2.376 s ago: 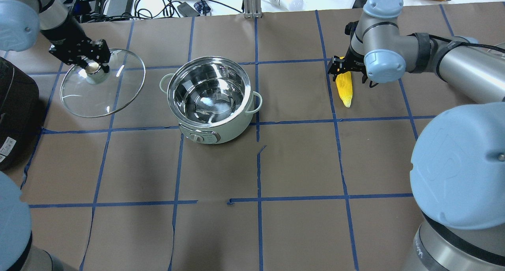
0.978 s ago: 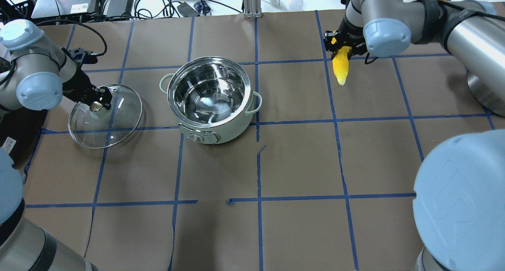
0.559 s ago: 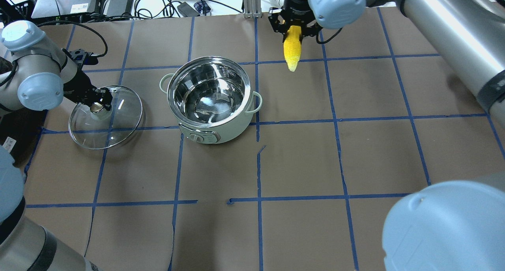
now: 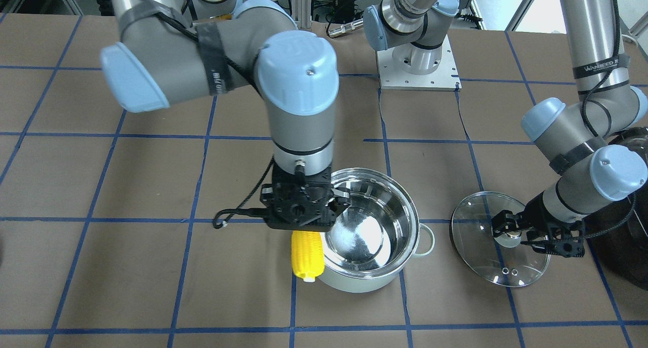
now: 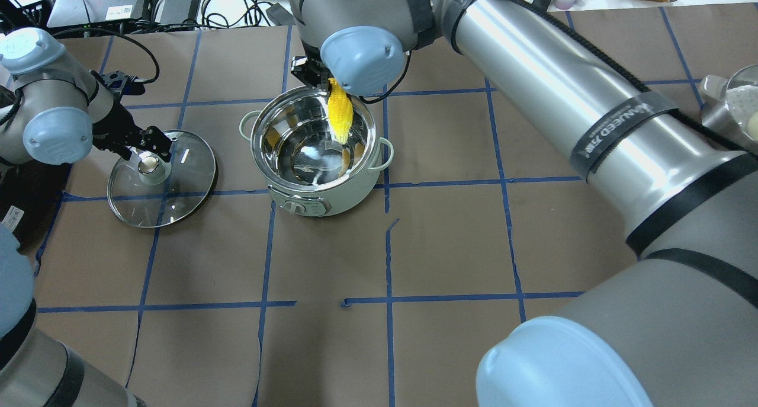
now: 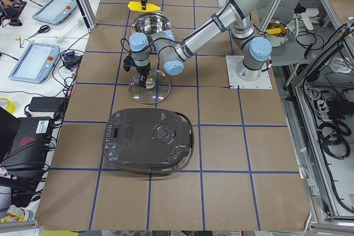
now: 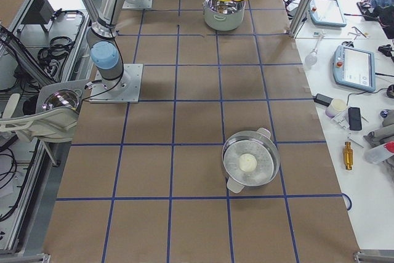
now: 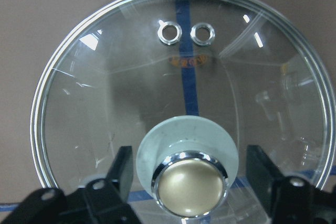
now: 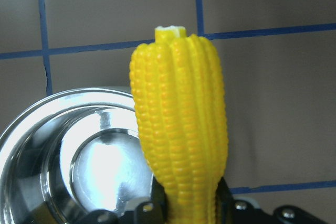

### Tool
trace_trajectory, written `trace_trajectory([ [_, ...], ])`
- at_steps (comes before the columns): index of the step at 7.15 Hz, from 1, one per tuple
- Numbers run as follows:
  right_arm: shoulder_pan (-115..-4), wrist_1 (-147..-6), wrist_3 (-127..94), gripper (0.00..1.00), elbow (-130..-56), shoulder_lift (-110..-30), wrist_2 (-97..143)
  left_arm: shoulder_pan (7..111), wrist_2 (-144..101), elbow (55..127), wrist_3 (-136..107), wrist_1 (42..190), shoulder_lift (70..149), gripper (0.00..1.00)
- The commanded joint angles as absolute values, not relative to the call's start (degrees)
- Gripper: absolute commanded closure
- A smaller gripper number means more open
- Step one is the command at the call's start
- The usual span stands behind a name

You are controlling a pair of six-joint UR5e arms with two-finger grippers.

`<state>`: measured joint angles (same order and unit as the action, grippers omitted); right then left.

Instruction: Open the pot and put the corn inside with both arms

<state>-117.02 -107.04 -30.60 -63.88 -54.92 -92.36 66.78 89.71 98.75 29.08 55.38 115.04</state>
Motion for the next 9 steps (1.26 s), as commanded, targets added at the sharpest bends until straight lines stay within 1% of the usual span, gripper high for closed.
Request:
trace_trajectory([
  [1, -119.87, -107.93, -31.82, 0.98, -63.81, -52.74, -91.85, 66.89, 89.74, 98.44, 28.74, 55.98, 112.6, 0.03],
  [2, -120.49, -108.1, -31.82, 0.89, -64.24, -52.3, -91.76, 67.32, 89.74, 98.44, 28.57, 57.64, 111.2, 0.03],
  [3, -120.41, -108.28, -31.73, 0.63, -65.29, -52.29, -91.67, 67.32, 89.74, 98.26, 28.56, 60.61, 108.83, 0.03],
  [4, -120.41, -111.85, -31.12, 0.1, -66.69, -52.29, -90.28, 67.41, 89.74, 97.65, 28.56, 63.34, 107.07, 0.03],
  [5, -120.41, -114.23, -31.55, 0.0, -67.93, -52.47, -89.65, 68.02, 89.74, 96.52, 28.22, 66.15, 105.66, 0.03],
  [8, -119.89, -114.17, -30.77, 0.0, -68.03, -54.57, -90.26, 69.35, 89.65, 95.98, 26.54, 69.51, 101.53, 0.03],
  [9, -118.06, -113.82, -30.24, 0.0, -68.72, -57.54, -90.35, 69.69, 89.56, 95.89, 26.19, 71.0, 99.77, 0.03],
])
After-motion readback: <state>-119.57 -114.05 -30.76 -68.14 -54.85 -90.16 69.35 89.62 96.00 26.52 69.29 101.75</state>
